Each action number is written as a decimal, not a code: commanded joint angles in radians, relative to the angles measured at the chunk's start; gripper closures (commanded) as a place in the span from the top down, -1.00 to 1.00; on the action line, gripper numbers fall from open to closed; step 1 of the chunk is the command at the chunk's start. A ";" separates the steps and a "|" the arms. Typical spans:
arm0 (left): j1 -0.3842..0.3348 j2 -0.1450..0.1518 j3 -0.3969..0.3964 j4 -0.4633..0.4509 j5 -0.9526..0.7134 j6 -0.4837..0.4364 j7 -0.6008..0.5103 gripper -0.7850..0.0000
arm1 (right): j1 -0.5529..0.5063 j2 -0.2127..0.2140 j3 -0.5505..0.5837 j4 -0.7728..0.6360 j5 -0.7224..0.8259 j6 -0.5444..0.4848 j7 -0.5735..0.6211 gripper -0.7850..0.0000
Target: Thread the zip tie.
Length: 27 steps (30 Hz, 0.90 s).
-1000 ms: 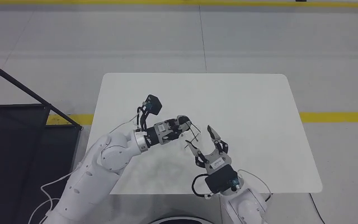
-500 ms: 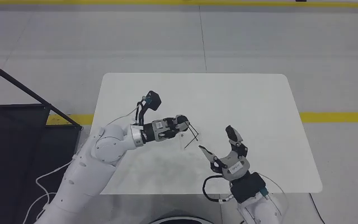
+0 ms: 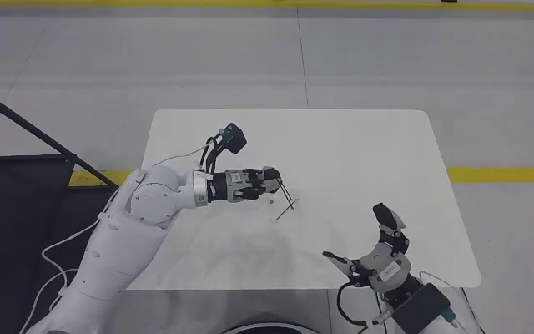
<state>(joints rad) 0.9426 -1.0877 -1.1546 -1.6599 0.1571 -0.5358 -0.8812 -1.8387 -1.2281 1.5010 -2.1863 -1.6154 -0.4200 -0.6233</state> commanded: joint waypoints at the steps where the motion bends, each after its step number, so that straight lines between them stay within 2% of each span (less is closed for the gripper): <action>1: 0.000 0.000 0.000 0.000 0.000 0.000 0.000 -1.00 | 0.000 0.000 0.000 0.000 0.000 0.000 0.000 1.00; 5: 0.000 0.000 0.000 0.000 0.000 0.000 0.000 -1.00 | 0.025 0.003 -0.015 -0.016 -0.079 0.013 0.035 1.00; 12: -0.016 -0.001 0.026 0.008 -0.004 0.055 -0.029 -1.00 | 0.035 0.023 -0.101 -0.093 -0.558 0.034 0.045 1.00; 15: -0.038 -0.003 0.041 0.028 -0.030 0.058 -0.056 -1.00 | 0.025 0.031 -0.134 -0.112 -0.687 0.054 0.036 1.00; 18: -0.061 -0.005 0.056 0.049 -0.078 0.047 -0.095 -1.00 | 0.011 0.034 -0.159 -0.134 -0.763 0.102 0.063 1.00; 22: -0.088 -0.006 0.073 0.073 -0.129 0.043 -0.145 -1.00 | 0.000 0.031 -0.205 -0.164 -0.908 0.171 0.239 1.00; 27: -0.109 -0.006 0.087 0.095 -0.171 0.048 -0.189 -1.00 | 0.000 0.031 -0.205 -0.164 -0.908 0.171 0.239 1.00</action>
<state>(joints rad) 0.8355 -1.0940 -1.0697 -1.5680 -0.0050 -0.4883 -1.0626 -1.8389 -1.1973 1.2960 -2.3501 -2.5272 -0.2484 -0.3736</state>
